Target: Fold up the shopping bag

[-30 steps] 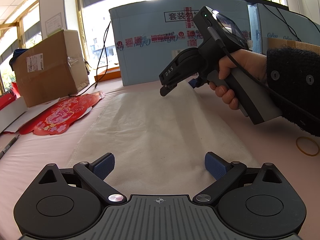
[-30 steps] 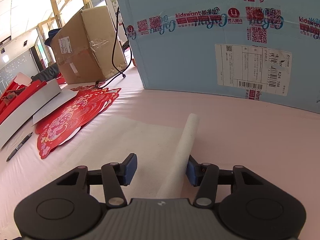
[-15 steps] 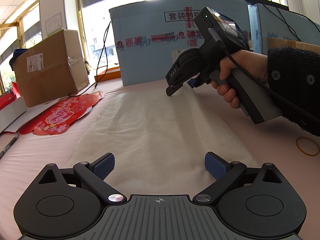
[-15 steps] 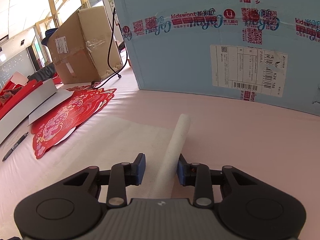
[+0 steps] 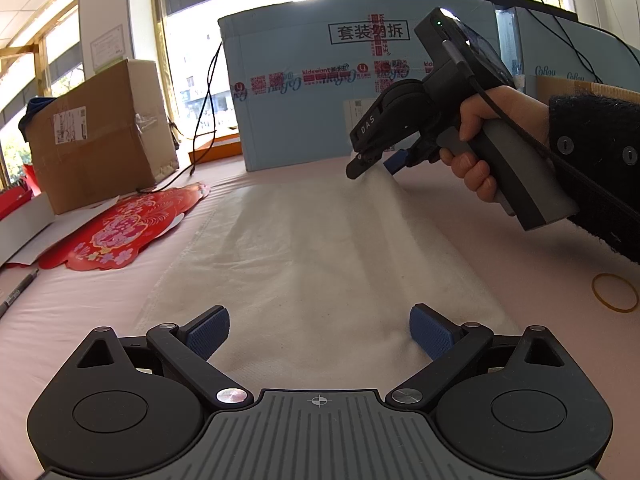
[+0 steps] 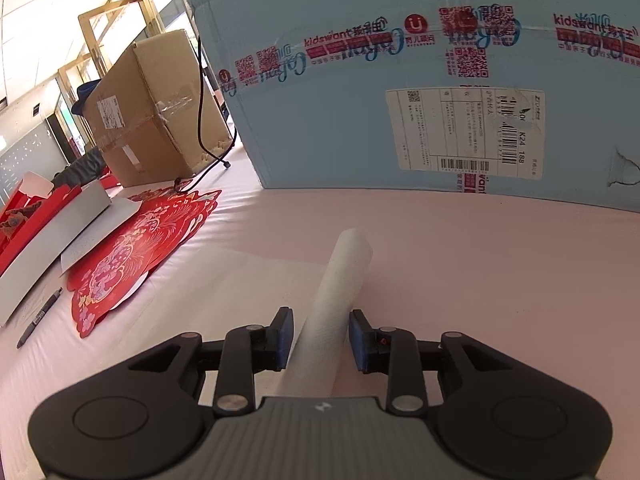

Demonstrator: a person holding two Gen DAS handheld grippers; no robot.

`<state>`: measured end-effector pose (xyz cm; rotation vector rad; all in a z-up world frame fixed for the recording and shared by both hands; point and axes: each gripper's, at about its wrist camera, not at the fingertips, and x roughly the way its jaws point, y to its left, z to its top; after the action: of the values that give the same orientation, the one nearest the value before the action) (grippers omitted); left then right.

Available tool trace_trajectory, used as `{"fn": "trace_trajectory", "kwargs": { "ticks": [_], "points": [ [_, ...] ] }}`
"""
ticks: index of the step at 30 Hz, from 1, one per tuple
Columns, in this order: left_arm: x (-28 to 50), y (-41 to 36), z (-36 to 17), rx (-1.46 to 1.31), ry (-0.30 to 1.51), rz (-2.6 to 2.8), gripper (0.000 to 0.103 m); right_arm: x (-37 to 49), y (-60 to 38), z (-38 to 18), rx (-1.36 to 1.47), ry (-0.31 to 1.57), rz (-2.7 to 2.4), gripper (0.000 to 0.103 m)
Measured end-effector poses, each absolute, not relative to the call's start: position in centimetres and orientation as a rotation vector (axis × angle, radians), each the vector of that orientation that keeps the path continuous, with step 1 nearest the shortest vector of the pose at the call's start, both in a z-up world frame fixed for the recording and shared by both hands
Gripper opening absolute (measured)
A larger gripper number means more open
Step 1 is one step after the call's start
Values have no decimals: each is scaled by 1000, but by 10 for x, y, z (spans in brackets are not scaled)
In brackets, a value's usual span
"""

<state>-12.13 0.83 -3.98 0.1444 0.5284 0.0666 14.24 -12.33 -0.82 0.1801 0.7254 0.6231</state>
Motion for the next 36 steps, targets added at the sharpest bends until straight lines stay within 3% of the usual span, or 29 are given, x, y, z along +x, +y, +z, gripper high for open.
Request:
{"fn": "trace_trajectory", "kwargs": {
  "ticks": [4,16,17,22,25,36],
  "points": [
    [-121,9,-40,142,528,65,98,153,-147,-3,267,708,629,55],
    [-120,11,-39,141,527,66,98,171,-156,-25,440,814,665,64],
    [-120,10,-39,141,528,66,98,171,-154,-25,446,816,673,62],
    [-119,11,-39,138,529,66,98,166,-136,-24,340,806,656,13],
    [-120,10,-39,139,528,65,98,160,-132,-22,305,788,647,7],
    [-142,-21,-22,211,433,-52,98,127,-154,3,269,697,526,5]
  ]
}}
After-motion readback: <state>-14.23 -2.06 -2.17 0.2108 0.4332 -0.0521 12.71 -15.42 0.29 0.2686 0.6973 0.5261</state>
